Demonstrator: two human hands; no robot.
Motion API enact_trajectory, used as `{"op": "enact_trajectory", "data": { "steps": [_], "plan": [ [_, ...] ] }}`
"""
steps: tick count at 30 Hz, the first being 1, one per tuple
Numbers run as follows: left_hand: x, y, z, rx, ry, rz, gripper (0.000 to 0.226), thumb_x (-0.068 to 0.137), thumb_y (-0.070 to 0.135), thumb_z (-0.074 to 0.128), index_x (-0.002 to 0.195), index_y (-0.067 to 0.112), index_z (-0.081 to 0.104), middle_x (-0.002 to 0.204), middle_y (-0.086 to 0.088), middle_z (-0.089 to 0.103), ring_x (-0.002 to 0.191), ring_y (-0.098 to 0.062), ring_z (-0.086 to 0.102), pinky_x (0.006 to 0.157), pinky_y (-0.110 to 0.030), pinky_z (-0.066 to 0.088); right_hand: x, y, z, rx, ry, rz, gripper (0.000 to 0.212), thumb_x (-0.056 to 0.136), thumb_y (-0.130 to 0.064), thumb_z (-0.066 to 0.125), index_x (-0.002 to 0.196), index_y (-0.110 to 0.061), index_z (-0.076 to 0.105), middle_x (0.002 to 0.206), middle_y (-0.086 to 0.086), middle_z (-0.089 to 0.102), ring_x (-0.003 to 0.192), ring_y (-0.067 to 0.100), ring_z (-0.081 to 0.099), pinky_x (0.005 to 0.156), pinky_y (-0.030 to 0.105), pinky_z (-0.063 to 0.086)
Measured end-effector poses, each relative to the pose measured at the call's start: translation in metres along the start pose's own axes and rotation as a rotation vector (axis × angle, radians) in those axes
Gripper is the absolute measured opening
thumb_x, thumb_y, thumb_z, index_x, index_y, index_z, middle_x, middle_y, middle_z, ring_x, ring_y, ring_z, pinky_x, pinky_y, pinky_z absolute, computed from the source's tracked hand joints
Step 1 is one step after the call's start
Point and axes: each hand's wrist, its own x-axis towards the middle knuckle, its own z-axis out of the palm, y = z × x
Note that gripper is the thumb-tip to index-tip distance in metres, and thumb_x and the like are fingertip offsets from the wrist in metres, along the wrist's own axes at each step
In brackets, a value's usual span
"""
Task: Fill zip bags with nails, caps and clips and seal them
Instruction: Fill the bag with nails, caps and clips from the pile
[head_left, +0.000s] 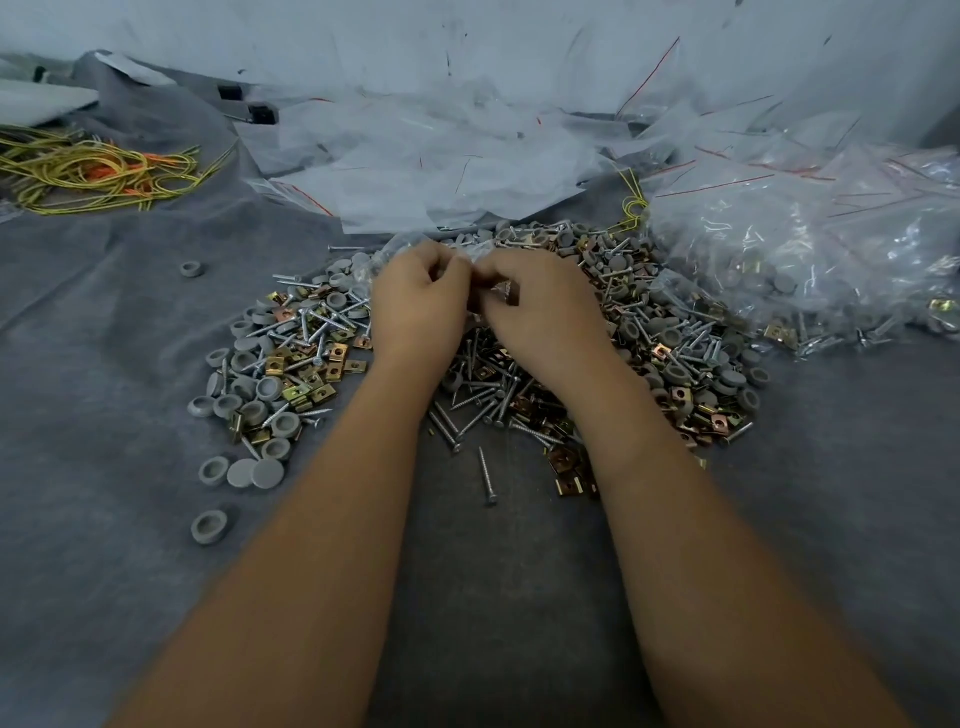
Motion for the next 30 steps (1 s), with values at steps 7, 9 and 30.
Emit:
{"op": "enact_trajectory", "data": {
  "steps": [7,9,30],
  "plan": [
    [0.0,-0.002,0.002,0.031,0.046,-0.004,0.022,0.09,0.019,0.055,0.076,0.005,0.062,0.054,0.003,0.045,0.051,-0.014,0.04,0.054,-0.029,0.035,0.004,-0.001,-0.011,0.433,0.328,0.173,0.034,0.09,-0.002,0.055,0.102,-0.033,0.062,0.092,-0.011,0.068,0.076,0.012,0.066,0.07,0.031,0.056],
    [0.0,-0.002,0.003,0.05,0.046,0.001,0.023,0.091,0.021,0.056,0.078,0.003,0.061,0.053,0.004,0.043,0.05,-0.012,0.037,0.053,-0.029,0.034,0.005,0.005,-0.015,0.421,0.405,0.281,0.033,0.092,-0.002,0.051,0.107,-0.03,0.062,0.094,-0.01,0.066,0.075,0.019,0.065,0.07,0.037,0.056],
    [0.002,-0.007,0.005,0.076,0.021,-0.042,0.023,0.091,0.023,0.055,0.068,0.02,0.059,0.047,0.011,0.052,0.04,0.0,0.04,0.05,-0.026,0.035,0.002,0.024,-0.01,-0.493,-0.184,0.159,0.034,0.096,-0.016,0.045,0.124,-0.016,0.064,0.117,0.009,0.06,0.113,0.031,0.051,0.098,0.041,0.042]
  ]
}}
